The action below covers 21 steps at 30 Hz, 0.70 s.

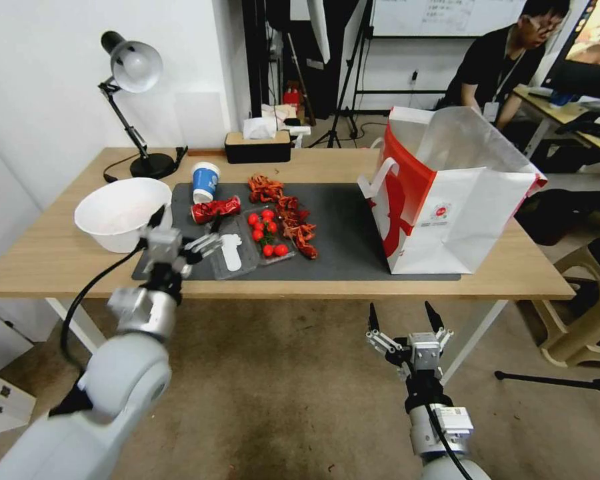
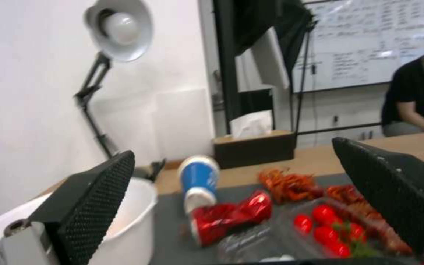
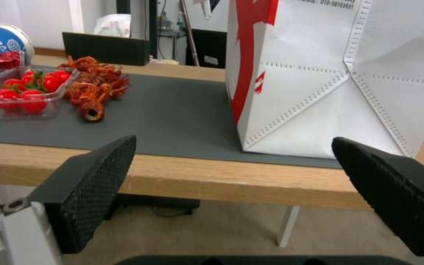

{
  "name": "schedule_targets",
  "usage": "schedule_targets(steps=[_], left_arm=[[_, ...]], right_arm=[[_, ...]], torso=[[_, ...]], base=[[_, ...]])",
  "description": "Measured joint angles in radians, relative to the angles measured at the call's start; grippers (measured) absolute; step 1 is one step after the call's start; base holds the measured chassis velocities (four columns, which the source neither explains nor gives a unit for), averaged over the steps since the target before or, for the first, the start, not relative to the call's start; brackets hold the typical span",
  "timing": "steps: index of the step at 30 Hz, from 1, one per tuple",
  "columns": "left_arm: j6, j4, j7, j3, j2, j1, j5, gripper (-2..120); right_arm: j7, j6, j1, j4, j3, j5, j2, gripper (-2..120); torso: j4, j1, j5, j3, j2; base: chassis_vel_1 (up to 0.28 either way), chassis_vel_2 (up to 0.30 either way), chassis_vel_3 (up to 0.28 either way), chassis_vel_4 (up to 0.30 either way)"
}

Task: Pick up the trash from the table and place it into the takeout bag.

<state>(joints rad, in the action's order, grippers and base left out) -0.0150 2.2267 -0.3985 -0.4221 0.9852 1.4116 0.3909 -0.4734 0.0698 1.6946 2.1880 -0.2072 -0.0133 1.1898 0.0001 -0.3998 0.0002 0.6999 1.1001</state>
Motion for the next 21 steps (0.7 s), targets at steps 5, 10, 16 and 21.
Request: schedule_targets(steps=[5, 10, 16, 21], left_arm=[[-0.016, 0.044, -0.037, -0.067, 0.054, 0.083, -0.015, 100], [-0.042, 0.061, -0.062, -0.077, 0.081, 0.120, 0.005, 100], [-0.056, 0.043, -0.043, -0.056, 0.084, 0.088, 0.030, 100], [-0.066, 0.017, -0.003, -0.041, 0.034, 0.037, 0.093, 100]], right_arm=[[0.000, 0.000, 0.001, 0.002, -0.001, 0.002, 0.001, 100], [0.000, -0.001, 0.001, 0.002, 0.000, 0.004, 0.005, 100], [0.002, -0.001, 0.013, 0.002, -0.002, 0.006, 0.016, 100], [0.002, 0.002, 0.019, 0.001, -0.004, 0.008, 0.013, 100]], torso=[[-0.0001, 0.000, -0.0001, 0.000, 0.000], [-0.0001, 0.000, -0.0003, 0.000, 0.000], [-0.0003, 0.000, -0.0003, 0.000, 0.000], [-0.0002, 0.000, -0.0003, 0.000, 0.000]], base=[[0.000, 0.000, 0.000, 0.000], [0.000, 0.000, 0.000, 0.000], [0.000, 0.000, 0.000, 0.000], [0.000, 0.000, 0.000, 0.000]])
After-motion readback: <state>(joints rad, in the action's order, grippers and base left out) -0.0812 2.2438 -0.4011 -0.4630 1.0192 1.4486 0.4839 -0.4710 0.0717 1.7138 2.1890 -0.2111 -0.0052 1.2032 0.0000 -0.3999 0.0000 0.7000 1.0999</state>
